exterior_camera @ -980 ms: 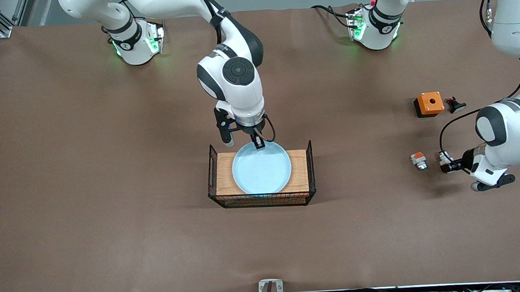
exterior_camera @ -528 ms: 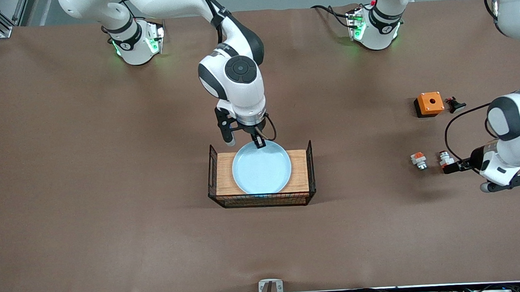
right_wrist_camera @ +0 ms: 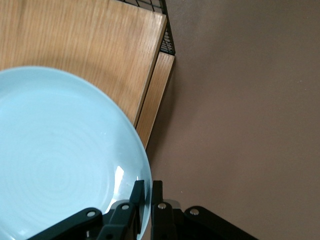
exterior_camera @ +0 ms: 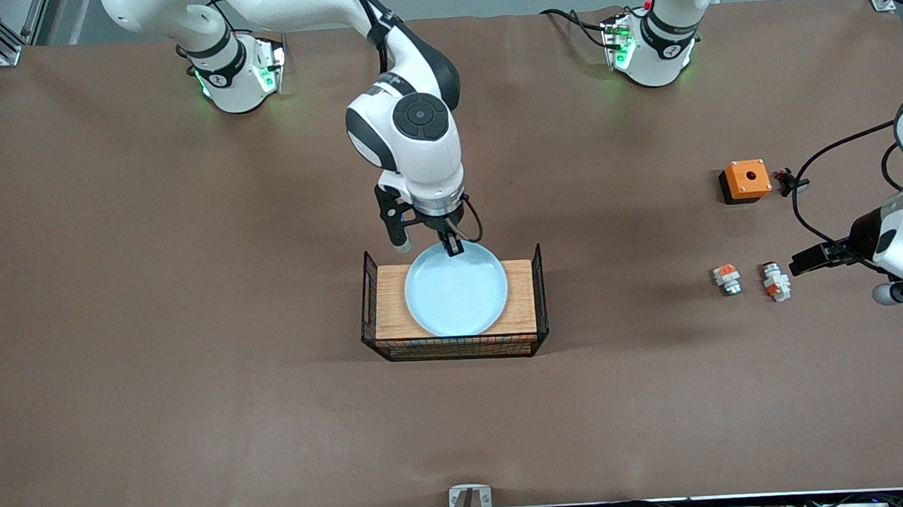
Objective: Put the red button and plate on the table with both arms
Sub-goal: 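Open the left gripper beside the red button and raise it, then lift the plate with the right gripper while the left gripper withdraws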
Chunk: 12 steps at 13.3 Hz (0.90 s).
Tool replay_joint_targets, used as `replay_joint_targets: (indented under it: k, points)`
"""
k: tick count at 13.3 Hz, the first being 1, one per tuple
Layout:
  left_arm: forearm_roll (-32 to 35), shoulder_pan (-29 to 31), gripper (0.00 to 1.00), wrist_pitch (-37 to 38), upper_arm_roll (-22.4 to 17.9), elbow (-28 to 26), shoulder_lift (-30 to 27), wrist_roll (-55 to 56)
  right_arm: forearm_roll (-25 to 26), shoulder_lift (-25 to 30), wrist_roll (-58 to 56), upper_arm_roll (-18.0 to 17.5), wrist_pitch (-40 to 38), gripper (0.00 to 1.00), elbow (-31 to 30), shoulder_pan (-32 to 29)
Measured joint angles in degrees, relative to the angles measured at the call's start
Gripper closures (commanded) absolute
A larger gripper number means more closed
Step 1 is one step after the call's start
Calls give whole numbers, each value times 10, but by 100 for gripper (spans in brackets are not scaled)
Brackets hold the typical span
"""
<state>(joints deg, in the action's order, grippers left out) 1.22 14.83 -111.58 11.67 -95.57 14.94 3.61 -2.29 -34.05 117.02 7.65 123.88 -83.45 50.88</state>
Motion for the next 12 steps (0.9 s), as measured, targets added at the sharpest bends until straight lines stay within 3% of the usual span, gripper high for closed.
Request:
replay_joint_targets:
  k: [6,12]
  points:
    - [0,0,0,27,40,6,-71,7,1,0,-1,0,0,98,6,0]
    - [0,-1,0,93,85,32,-111,110,1,1,-1,0,-30,98,33,0]
